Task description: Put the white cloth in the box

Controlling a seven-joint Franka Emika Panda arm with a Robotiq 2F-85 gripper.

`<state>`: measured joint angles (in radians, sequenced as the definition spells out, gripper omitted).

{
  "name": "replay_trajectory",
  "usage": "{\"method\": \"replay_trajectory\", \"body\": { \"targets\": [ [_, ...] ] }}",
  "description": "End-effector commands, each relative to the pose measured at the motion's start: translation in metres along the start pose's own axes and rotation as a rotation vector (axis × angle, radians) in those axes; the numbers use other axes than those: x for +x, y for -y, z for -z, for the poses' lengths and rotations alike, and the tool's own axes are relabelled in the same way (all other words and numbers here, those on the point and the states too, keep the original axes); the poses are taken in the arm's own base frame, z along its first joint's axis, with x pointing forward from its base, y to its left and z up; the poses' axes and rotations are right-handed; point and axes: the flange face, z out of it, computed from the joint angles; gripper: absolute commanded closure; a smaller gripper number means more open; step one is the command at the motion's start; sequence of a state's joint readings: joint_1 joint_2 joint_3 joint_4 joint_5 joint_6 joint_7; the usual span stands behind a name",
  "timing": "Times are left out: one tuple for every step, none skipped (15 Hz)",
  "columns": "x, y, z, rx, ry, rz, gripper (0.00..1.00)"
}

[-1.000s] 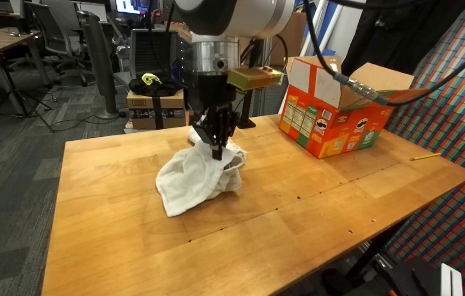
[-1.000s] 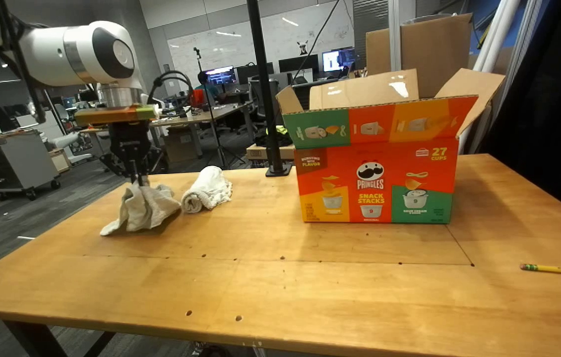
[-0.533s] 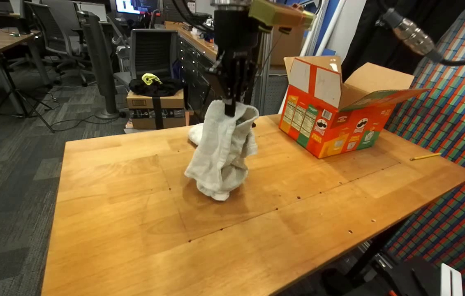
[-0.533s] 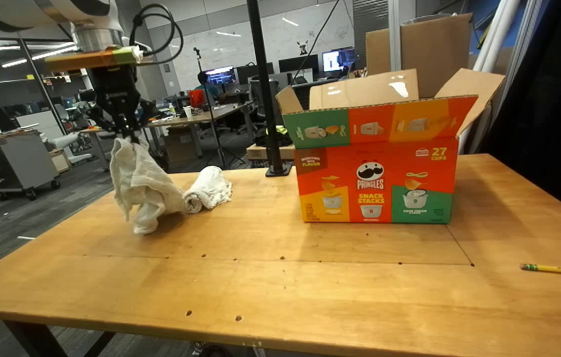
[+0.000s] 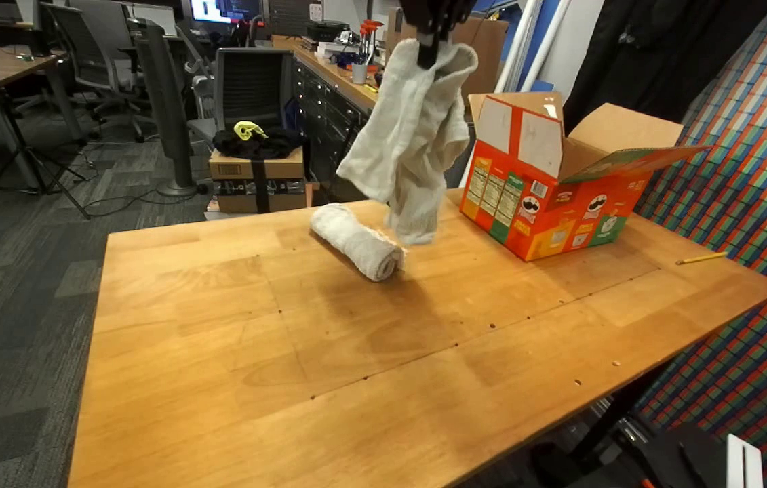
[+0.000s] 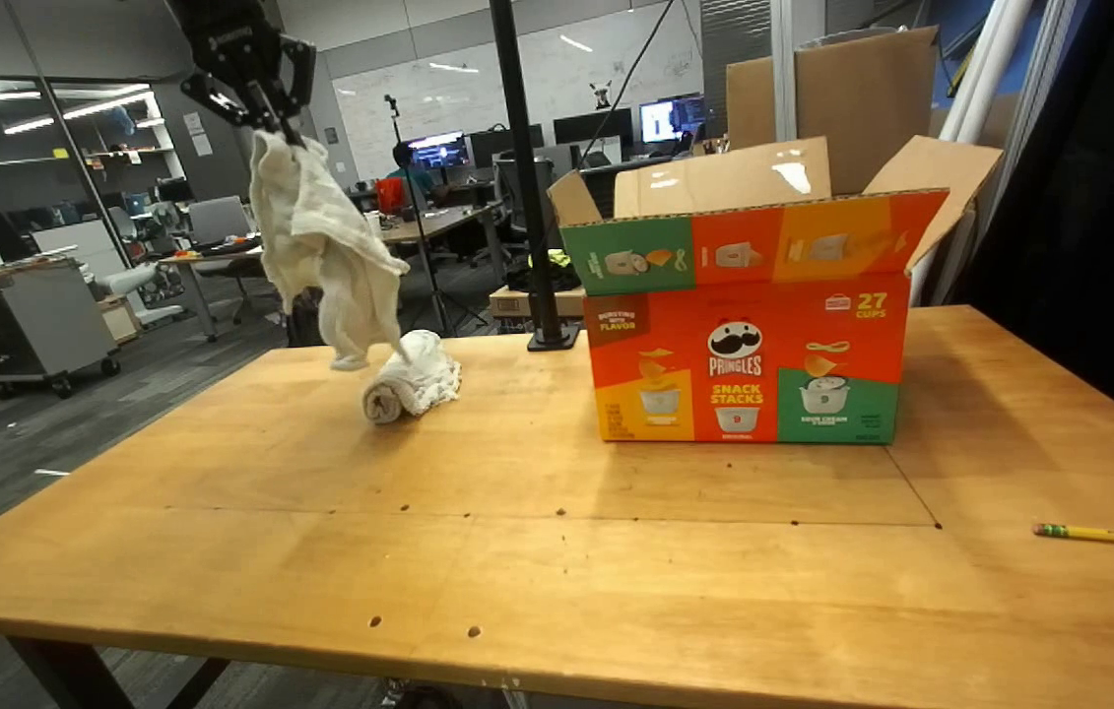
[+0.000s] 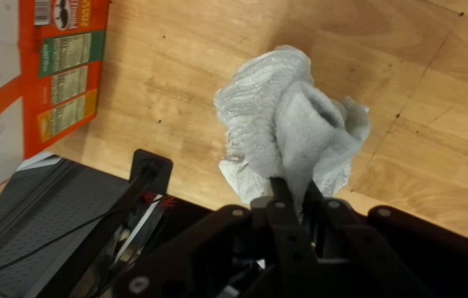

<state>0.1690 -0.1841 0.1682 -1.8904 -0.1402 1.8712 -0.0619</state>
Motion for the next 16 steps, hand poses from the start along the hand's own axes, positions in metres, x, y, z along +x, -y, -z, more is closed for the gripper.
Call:
{"method": "replay_trajectory", "body": {
  "targets": [
    [0.000, -0.043, 0.059, -0.085, -0.101, -0.074, 0.96],
    [0.000, -0.058, 0.073, -0.108, -0.127, -0.102, 0.97],
    [-0.001, -0.072, 0.086, -0.133, -0.149, -0.129, 0.97],
    [-0.004, -0.088, 0.098, -0.161, -0.174, -0.158, 0.97],
    [-0.005, -0.101, 0.108, -0.188, -0.192, -0.181, 0.97],
    [-0.007, -0.116, 0.119, -0.216, -0.210, -0.210, 0.97],
    [-0.011, -0.130, 0.128, -0.243, -0.223, -0.239, 0.97],
    [-0.014, -0.143, 0.138, -0.268, -0.237, -0.273, 0.97],
    [-0.018, -0.156, 0.146, -0.293, -0.248, -0.303, 0.97],
    [-0.023, -0.169, 0.157, -0.319, -0.263, -0.340, 0.97],
    [-0.028, -0.180, 0.166, -0.345, -0.277, -0.373, 0.97],
    [-0.034, -0.190, 0.175, -0.368, -0.290, -0.410, 0.97],
    [-0.039, -0.199, 0.181, -0.390, -0.300, -0.439, 0.97],
    [-0.046, -0.208, 0.188, -0.411, -0.308, -0.473, 0.97],
    [-0.050, -0.216, 0.193, -0.429, -0.314, -0.500, 0.97],
    [-0.059, -0.220, 0.199, -0.442, -0.315, -0.526, 0.97]
  ]
}}
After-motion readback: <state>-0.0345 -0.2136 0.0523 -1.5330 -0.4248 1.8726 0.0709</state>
